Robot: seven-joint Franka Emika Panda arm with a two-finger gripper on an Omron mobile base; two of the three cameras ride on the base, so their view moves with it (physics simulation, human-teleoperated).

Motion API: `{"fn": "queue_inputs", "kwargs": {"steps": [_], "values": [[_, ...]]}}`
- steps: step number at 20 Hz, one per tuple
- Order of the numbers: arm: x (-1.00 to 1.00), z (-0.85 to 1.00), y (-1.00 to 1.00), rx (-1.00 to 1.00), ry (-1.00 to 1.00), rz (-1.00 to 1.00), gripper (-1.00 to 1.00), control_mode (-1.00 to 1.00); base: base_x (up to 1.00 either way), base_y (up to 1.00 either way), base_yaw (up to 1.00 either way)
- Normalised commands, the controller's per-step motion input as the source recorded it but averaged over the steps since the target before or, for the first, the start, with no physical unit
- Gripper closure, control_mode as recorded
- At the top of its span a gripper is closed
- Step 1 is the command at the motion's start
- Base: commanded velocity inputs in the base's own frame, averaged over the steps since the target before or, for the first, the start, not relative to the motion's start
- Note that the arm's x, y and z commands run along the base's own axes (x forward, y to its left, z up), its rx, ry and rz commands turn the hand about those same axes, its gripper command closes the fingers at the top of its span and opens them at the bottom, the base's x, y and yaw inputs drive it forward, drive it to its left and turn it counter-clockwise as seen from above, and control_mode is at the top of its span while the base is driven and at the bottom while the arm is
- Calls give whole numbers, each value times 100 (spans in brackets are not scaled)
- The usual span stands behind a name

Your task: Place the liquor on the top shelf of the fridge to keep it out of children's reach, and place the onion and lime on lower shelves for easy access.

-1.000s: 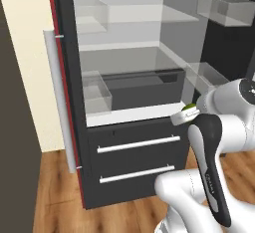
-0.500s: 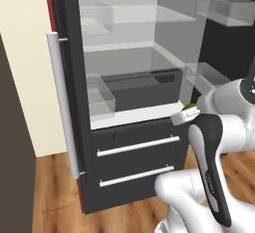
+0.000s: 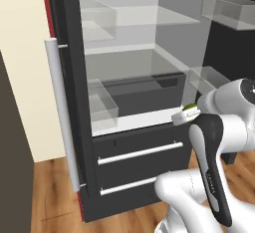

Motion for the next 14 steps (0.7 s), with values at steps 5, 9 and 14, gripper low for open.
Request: {"fn": "queue_inputs", "kwargs": {"steps": [5, 9, 14], "values": [[0, 0, 0, 0, 0, 0, 100, 100, 31, -13, 0], [0, 0, 0, 0, 0, 0, 100, 100, 33, -22, 1], [0, 0, 0, 0, 0, 0, 100, 100, 35, -22, 2]]}}
